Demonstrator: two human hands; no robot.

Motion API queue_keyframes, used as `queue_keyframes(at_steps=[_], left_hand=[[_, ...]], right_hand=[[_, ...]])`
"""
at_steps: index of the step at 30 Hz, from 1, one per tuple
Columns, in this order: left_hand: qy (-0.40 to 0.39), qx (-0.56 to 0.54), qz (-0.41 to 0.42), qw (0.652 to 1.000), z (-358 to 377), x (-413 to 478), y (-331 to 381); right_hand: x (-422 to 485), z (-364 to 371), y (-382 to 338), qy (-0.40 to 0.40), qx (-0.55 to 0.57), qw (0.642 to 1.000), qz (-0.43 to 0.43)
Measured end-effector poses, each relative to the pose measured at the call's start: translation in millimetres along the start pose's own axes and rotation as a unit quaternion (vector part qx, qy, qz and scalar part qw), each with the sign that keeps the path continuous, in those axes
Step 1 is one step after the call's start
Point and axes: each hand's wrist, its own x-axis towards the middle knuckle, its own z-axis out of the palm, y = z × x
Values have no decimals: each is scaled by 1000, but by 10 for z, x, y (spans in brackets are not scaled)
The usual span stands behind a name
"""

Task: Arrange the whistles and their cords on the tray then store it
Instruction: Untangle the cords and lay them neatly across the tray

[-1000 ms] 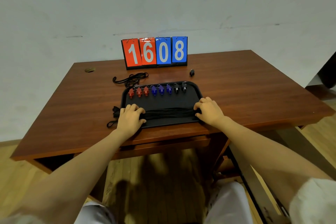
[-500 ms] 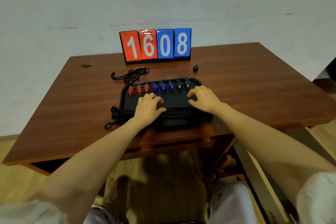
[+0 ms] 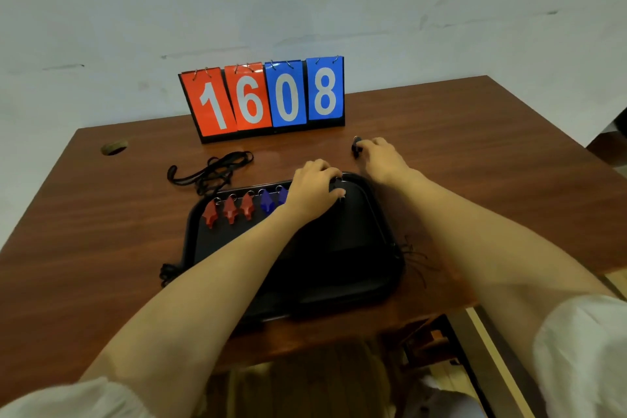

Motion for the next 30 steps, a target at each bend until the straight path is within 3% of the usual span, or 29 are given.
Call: queue_keyframes(at_steps=[8,14,19,24,27,30], left_hand=[[37,-19,34,999,166,232,-141],[37,-8,54,998,220,195,-135],[38,-10,52,998,209,80,-85],[26,6,52,998,183,-26,-74],[21,29,29,999,196,-63,-65],[27,38,12,999,223,-99,-60]], right_hand=[[434,245,70,-43,20,999,2],[347,346,118,50,8,999,11],[133,302,93,53,97,993,43],[-252,238,-22,120,123,985,-32],[-454,303,-64,108,97,987,-74],[-543,367,-67,76,70,994,-47]])
